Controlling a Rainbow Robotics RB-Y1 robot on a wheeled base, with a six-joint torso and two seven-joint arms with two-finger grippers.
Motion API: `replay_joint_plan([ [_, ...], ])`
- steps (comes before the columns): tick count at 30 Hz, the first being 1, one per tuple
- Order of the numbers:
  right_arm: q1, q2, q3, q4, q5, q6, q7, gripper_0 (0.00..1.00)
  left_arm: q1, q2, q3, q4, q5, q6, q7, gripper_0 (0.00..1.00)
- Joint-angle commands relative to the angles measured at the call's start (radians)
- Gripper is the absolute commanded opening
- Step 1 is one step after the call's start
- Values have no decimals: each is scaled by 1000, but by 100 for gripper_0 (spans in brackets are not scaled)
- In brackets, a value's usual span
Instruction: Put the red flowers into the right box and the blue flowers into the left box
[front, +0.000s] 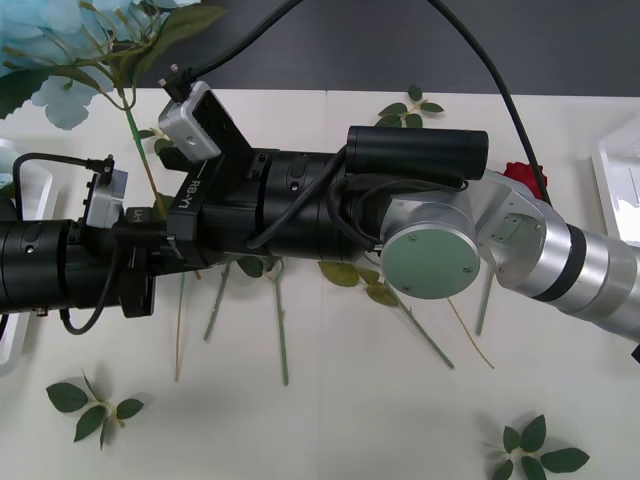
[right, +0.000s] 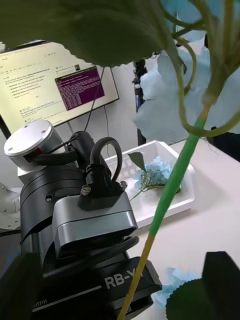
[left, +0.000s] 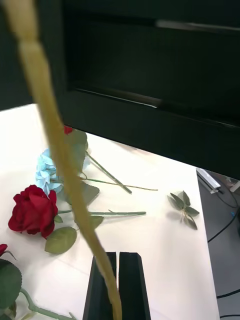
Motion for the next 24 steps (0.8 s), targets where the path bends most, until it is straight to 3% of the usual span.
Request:
replay_joint_plan([
  [1, -24, -7, -11, -25, -4, -5, 17, 100, 34, 20, 53, -9, 39, -23, 39, 0],
  [5, -4, -18, 10, -31, -6, -19, 16, 100, 80, 64, 93, -9, 76, -54, 47, 0],
  [10, -8, -70, 52, -78, -29, -158, 11, 100, 163, 155, 145, -19, 121, -120, 72, 0],
  [17, -3, -183, 24, -170, -73, -163, -32, 100, 312, 270, 241, -66, 122, -249, 231, 0],
  [24, 26, -306, -169, -262, -198, 138, -156, 100, 433, 301, 378, -78, 35, -371, 415, 0],
])
